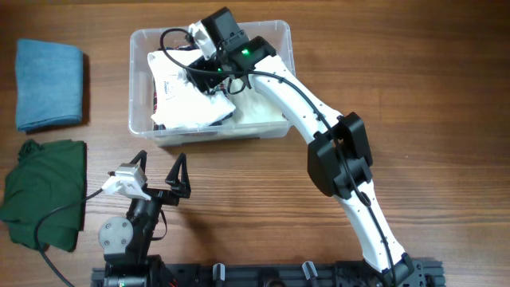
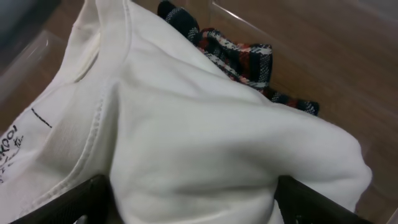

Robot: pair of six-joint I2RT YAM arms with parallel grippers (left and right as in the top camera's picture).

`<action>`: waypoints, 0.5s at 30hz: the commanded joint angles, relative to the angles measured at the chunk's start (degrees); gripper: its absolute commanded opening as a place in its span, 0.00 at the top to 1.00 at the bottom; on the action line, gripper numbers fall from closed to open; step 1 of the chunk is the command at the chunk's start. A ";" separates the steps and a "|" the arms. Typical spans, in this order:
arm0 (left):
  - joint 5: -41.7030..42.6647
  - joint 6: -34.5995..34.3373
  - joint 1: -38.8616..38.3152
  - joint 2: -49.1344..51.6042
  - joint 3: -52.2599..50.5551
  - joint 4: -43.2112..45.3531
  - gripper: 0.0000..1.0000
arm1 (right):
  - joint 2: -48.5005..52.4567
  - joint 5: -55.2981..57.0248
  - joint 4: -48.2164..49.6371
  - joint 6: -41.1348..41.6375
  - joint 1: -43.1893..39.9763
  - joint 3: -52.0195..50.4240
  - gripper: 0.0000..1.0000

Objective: Pack container
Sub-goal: 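Press and tuck the white T-shirt down into the container with the right gripper, then retract the right arm away from the container to the right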

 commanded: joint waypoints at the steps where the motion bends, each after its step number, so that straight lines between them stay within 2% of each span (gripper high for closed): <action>1: -0.15 0.11 -0.28 -0.02 -0.15 -0.35 0.00 | -0.11 -1.14 0.26 0.15 0.68 0.39 0.09; 5: -0.15 0.11 -0.28 -0.02 -0.15 -0.35 0.00 | -6.10 -1.33 -0.44 0.55 0.66 0.39 0.01; 11: -0.15 0.11 -0.28 -0.02 -0.15 -0.35 0.00 | -18.18 -0.59 -4.31 3.48 -0.68 0.39 0.00; 15: -0.15 0.11 -0.28 -0.02 -0.15 -0.35 0.00 | -25.51 3.69 -10.08 7.93 -5.68 0.39 0.00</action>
